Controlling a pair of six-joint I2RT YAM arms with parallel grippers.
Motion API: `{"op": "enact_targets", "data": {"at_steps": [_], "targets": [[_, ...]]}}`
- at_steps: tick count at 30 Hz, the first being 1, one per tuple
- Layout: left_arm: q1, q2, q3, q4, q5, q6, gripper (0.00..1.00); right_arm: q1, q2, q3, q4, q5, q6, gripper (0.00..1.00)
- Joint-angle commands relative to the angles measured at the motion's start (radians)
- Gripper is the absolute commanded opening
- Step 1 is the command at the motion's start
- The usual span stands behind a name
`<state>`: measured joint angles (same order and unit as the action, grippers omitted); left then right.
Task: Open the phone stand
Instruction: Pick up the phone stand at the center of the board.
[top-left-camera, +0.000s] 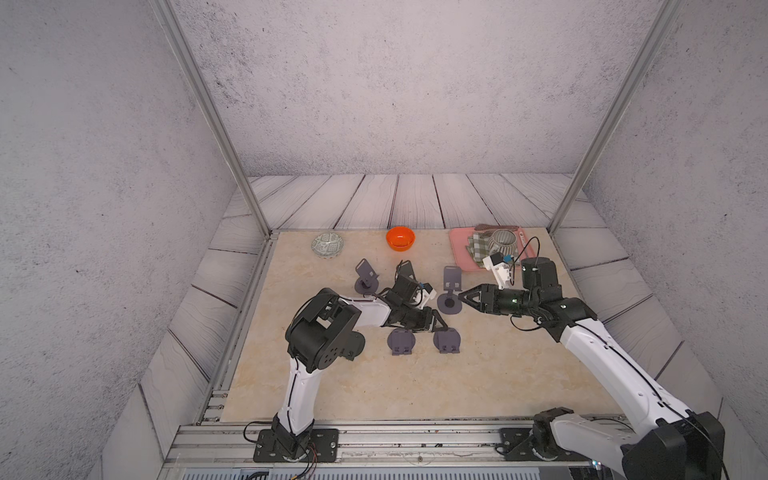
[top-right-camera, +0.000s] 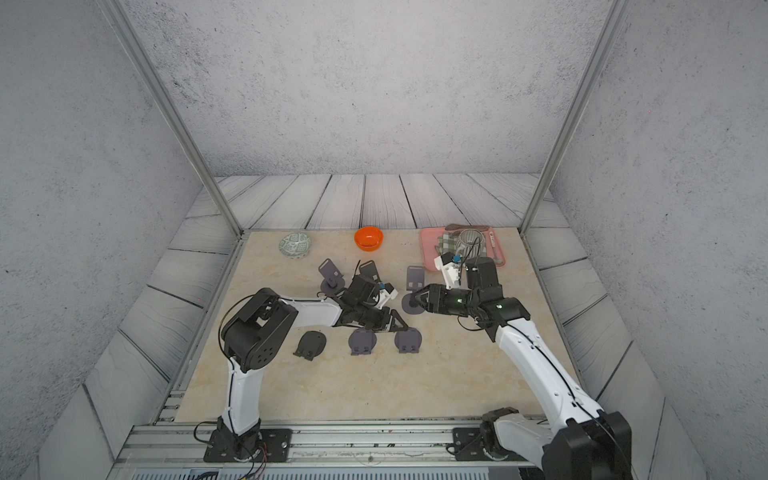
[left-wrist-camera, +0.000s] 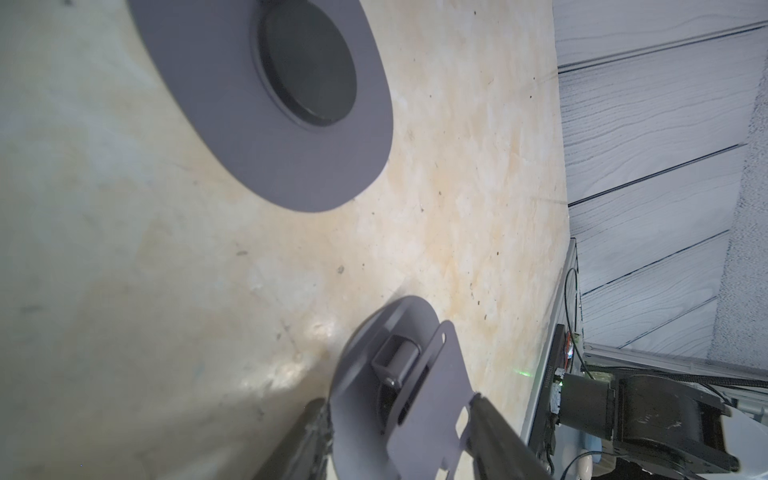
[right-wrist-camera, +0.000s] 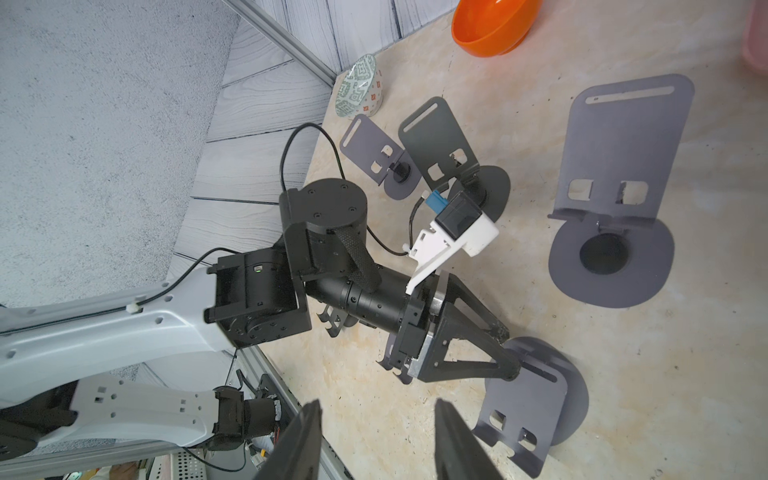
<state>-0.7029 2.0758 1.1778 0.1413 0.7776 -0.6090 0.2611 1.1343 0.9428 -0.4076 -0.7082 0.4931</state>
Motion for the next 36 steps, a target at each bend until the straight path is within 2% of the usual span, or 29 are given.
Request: {"op": "enact_targets", "data": {"at_steps": [1,8,26,31,36], "targets": [[-0.009,0.039,0.016,0.044,0.031,-0.021,0.56,-0.006,0.010,-0.009,0.011,-0.024,-0.014,0.47],[-0.011,0.065,0.025,0.087,0.064,-0.051,0.53,-0.008,0.021,-0.008,0.018,-0.033,-0.011,0.47],[-0.012,0.113,0.078,0.037,0.113,-0.040,0.31,-0.013,0.033,-0.012,0.016,-0.030,-0.008,0.46],[-0.012,0.131,0.088,0.027,0.132,-0.035,0.23,-0.015,0.048,-0.010,0.014,-0.030,-0.009,0.46],[-0.013,0.144,0.095,0.023,0.148,-0.034,0.06,-0.016,0.055,-0.008,0.012,-0.030,-0.008,0.46]]}}
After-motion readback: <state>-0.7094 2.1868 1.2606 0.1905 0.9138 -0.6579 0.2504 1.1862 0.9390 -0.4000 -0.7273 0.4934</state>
